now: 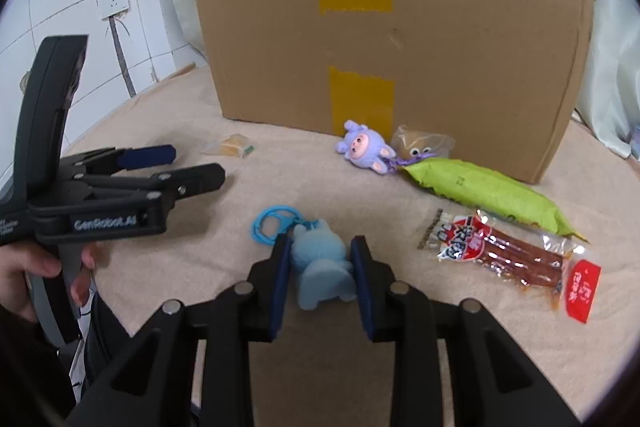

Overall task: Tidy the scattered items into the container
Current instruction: 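Grasp the blue plush keychain with the right gripper while the left grasps the eyed clear packet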

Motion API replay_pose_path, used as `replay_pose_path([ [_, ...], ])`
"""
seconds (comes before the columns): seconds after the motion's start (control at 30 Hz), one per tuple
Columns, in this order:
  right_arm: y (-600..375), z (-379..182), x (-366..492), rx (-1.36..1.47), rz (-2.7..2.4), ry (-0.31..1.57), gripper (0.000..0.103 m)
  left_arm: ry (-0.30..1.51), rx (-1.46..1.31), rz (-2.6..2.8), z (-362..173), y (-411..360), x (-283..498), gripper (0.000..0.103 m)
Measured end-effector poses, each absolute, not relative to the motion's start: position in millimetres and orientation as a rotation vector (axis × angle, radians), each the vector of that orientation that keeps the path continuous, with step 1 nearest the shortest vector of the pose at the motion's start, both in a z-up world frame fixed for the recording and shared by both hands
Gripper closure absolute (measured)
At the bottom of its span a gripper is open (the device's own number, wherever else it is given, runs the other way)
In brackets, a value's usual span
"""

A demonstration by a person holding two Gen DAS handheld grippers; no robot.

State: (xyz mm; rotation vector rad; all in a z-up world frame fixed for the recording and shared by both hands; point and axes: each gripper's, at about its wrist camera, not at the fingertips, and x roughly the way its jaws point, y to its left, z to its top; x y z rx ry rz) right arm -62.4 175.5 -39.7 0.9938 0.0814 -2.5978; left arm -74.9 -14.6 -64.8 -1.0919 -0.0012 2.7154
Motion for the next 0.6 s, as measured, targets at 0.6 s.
replay_pose_path([
  [0.6, 180.8, -42.3, -60.2, 0.969, -2.589, 0.020, 0.070, 0.080, -1.256, 2.743, -66.3, -1.0, -126.4, 0.020],
])
